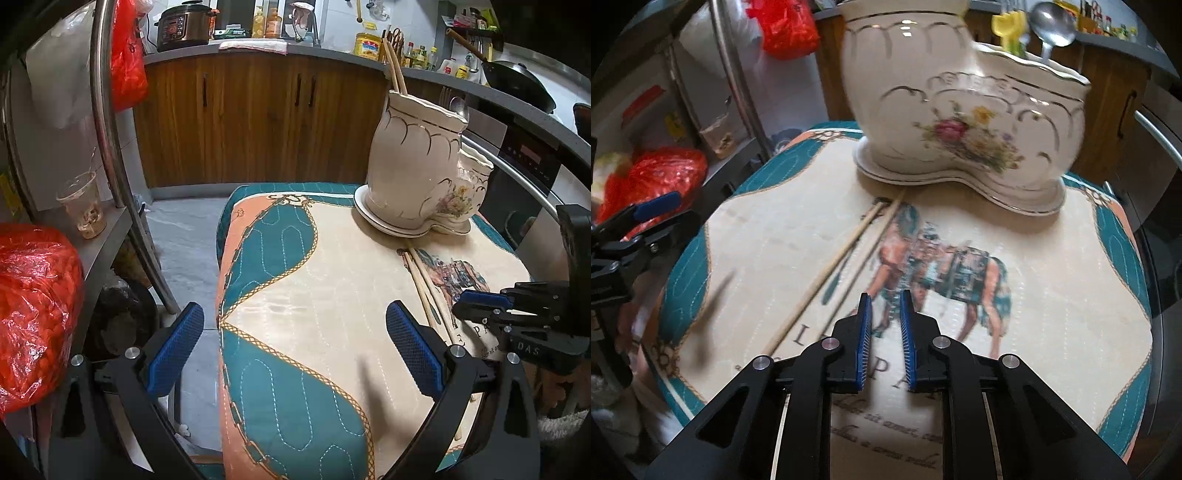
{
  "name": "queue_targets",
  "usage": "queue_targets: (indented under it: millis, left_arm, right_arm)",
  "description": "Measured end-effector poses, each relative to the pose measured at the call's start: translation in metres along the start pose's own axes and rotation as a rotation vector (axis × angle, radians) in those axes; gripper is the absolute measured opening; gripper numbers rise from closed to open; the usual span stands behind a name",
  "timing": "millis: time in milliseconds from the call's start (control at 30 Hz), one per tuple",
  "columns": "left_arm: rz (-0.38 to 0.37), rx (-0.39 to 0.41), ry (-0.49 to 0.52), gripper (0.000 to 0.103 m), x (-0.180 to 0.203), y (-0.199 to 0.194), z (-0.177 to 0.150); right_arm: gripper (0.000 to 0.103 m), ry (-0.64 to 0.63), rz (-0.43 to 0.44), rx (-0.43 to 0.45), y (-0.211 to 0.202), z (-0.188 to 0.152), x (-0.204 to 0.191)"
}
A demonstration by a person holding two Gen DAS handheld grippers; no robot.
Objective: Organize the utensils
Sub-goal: 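Grasp a chopstick with the right gripper while the left grasps another chopstick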
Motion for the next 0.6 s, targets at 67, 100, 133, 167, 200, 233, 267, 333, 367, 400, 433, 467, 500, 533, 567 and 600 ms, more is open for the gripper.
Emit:
queue_targets:
  millis: [67, 100, 133, 167, 200, 233, 267, 333, 367, 400, 433, 467, 500, 533, 567, 600]
  left_arm:
    - [-0.012, -0.003, -0.005, 0.097, 0.001, 0.001, 0.0]
    - [-0.014, -0.005, -0.007, 0.097, 0.002, 0.002, 0.0]
    - [-0.015, -0.007, -0.008, 0.097, 0.003, 0.002, 0.0]
    - [-0.018, -0.007, -0.006, 0.097, 0.004, 0.002, -0.001]
    - [-0.021, -0.006, -0.003, 0.097, 0.005, 0.002, -0.001]
    - [-0.022, -0.005, 0.0, 0.097, 0.006, 0.002, -0.001]
    - [-0.024, -0.005, 0.002, 0.097, 0.007, 0.002, -0.001]
    - [-0.026, -0.006, 0.002, 0.097, 0.007, 0.001, -0.001]
    - [-0.026, -0.007, 0.002, 0.097, 0.007, 0.001, -0.002]
    - [-0.027, -0.007, 0.001, 0.097, 0.007, 0.001, -0.002]
    - [-0.028, -0.008, 0.002, 0.097, 0.008, 0.001, -0.002]
    - [-0.029, -0.008, 0.003, 0.097, 0.008, 0.0, -0.002]
    - [-0.031, -0.009, 0.003, 0.097, 0.008, 0.0, -0.002]
    - [-0.036, -0.01, 0.003, 0.097, 0.008, 0.0, -0.002]
    - [-0.041, -0.013, 0.004, 0.097, 0.01, 0.001, -0.002]
    - [-0.041, -0.016, 0.008, 0.097, 0.011, 0.001, -0.002]
  right_arm:
    - [0.017, 0.021, 0.018, 0.007, -0.003, 0.002, 0.003]
    - [0.017, 0.027, 0.032, 0.011, -0.004, 0.002, 0.002]
    - [0.017, 0.03, 0.047, 0.017, -0.006, 0.003, 0.001]
    - [0.017, 0.031, 0.06, 0.021, -0.006, 0.004, -0.001]
    - [0.017, 0.025, 0.071, 0.021, -0.006, 0.005, -0.005]
    - [0.017, 0.012, 0.077, 0.018, -0.005, 0.005, -0.01]
    - [0.017, 0.004, 0.078, 0.016, -0.004, 0.006, -0.012]
    - [0.018, -0.009, 0.065, 0.015, 0.0, 0.008, -0.017]
    - [0.019, -0.012, 0.052, 0.016, 0.003, 0.009, -0.019]
    - [0.023, -0.012, 0.032, 0.013, 0.007, 0.011, -0.019]
    - [0.025, -0.012, 0.021, 0.007, 0.011, 0.013, -0.019]
    - [0.025, -0.018, 0.015, 0.006, 0.014, 0.013, -0.021]
    - [0.025, -0.028, 0.002, 0.012, 0.015, 0.013, -0.022]
    - [0.022, -0.04, -0.015, 0.016, 0.016, 0.014, -0.025]
    - [0.017, -0.038, -0.018, 0.014, 0.016, 0.014, -0.026]
    - [0.011, -0.035, -0.015, 0.012, 0.017, 0.015, -0.026]
Point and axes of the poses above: each gripper's, at about its wrist camera, not at the fingertips, and y roughly the way its jaws point, x to its right, z to its top, the point moved 2 cm from there along y, roughly the way its jaws point, and after that the axes turned 2 degrees about x, right-handed, at the moved point
